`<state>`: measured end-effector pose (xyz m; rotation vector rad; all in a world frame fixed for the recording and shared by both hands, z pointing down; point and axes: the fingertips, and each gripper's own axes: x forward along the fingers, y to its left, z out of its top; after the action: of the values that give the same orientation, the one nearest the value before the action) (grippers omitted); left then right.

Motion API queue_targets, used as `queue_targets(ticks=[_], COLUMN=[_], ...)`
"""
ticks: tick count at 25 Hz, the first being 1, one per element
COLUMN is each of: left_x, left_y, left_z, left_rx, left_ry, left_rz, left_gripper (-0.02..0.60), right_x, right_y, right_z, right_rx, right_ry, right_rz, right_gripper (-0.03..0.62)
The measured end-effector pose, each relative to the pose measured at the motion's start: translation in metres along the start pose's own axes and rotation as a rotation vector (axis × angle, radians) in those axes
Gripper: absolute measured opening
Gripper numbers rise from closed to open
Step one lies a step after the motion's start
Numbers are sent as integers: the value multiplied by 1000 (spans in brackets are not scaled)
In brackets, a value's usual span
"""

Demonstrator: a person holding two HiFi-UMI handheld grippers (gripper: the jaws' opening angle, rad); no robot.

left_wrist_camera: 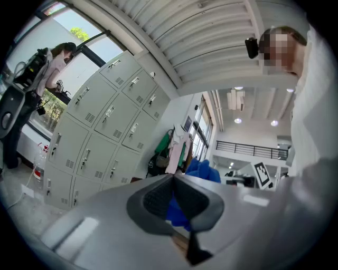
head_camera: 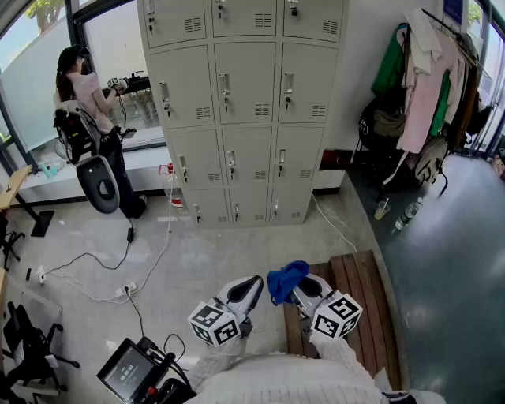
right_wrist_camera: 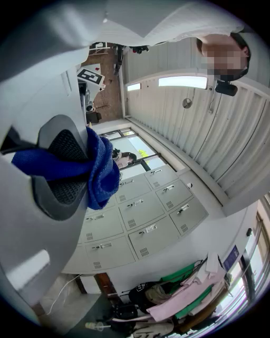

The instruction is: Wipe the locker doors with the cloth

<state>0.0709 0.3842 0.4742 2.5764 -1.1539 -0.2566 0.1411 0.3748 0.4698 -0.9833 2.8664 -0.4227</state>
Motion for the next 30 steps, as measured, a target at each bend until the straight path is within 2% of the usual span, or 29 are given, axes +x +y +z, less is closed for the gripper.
queue_targets(ticks=[6,9,13,17,21,26,30], left_x=[2,18,43,76,122,169,205], left_y=[11,23,52,94,155,227,280], left_z=[-27,-26,-22,-21,18,78,115], left_rx=[-69,-69,-97,-103,-74,-59,-34], left_ry=[55,63,42,65,43,-6,-9], left_rz=[20,8,-15,-64,-99,-125,-163], left_gripper=[6,6,6,6,6,6,6], right_x=[8,20,46,91,150,228,295], right_y=[-5,-15,-44,-75,-118,-170,-194], right_z=[-19,-18,-18,-10,17,60,89], right_rx=[30,55,62,91,42,54,14], right_ry=[53,54,56,36,5,-22,-45], right_rz=[16,39,29,37,14,-18,1], right_gripper=[55,55,55,55,55,55,55])
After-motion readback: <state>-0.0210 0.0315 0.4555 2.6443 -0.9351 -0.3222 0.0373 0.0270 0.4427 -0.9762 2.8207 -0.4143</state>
